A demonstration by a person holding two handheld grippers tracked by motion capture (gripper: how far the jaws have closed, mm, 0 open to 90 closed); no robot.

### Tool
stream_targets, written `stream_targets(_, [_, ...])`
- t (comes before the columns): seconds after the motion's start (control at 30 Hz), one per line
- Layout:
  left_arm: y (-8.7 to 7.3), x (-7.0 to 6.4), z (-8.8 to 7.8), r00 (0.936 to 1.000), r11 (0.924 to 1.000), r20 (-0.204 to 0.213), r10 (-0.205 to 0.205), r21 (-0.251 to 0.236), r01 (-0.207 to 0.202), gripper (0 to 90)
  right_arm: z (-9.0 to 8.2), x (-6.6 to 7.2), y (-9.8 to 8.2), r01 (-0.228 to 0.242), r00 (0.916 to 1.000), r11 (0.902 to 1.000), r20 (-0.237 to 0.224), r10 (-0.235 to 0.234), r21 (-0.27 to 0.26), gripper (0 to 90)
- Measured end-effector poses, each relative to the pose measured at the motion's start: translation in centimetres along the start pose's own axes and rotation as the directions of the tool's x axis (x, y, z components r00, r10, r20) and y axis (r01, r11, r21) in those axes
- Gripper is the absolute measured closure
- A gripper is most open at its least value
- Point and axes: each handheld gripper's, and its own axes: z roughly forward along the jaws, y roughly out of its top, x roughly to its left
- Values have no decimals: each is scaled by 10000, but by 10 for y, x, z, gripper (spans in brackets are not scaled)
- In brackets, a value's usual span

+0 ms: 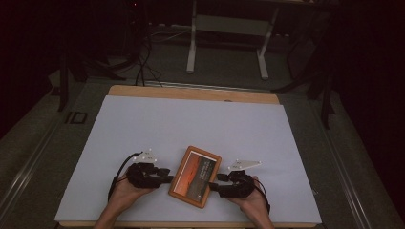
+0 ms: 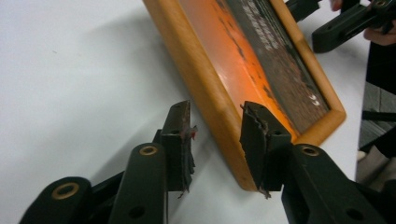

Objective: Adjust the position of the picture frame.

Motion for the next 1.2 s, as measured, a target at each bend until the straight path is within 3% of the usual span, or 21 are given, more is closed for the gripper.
stream_targets(0.1, [-4,-3,4,10000,9995,34,28,327,-29,642,1,0,-2,-281,9996,9996,-93,281,-44,439])
stream_targets(0.13, [-4,-3,4,9999,9996,155,-31,290,27,663,1,0,-3,-396,9991,9992,-134,394,-93,444])
stream_targets(0.27, [-6,-7,-1,9997,9995,-28,232,221,-231,726,-1,-1,-4,-403,9991,9989,-107,401,-233,488])
stream_targets(0.37, [-9,-7,-8,9992,9994,-219,324,146,-321,835,-7,-4,-3,-342,9994,9983,-67,339,-476,644])
stream_targets(0.5, [-12,-8,-7,9978,9974,-394,524,523,-503,892,-13,-8,-2,-199,9966,9959,781,268,-880,893])
stream_targets(0.57, [-12,-11,-3,9957,9938,-516,776,842,-731,893,-10,-9,0,-194,9908,9961,1321,307,-862,900])
stream_targets(0.67, [-12,-15,3,9947,9891,-409,939,1178,-885,893,-4,-12,2,-300,9860,9961,1608,430,-826,900])
stream_targets(0.77, [-11,-18,5,9946,9904,-441,938,1063,-887,895,-1,-14,4,-309,9821,9965,1829,446,-773,900])
stream_targets(1.2, [-9,-24,12,9966,9942,-306,771,776,-745,897,7,-25,22,-433,9806,9954,1869,587,-857,900])
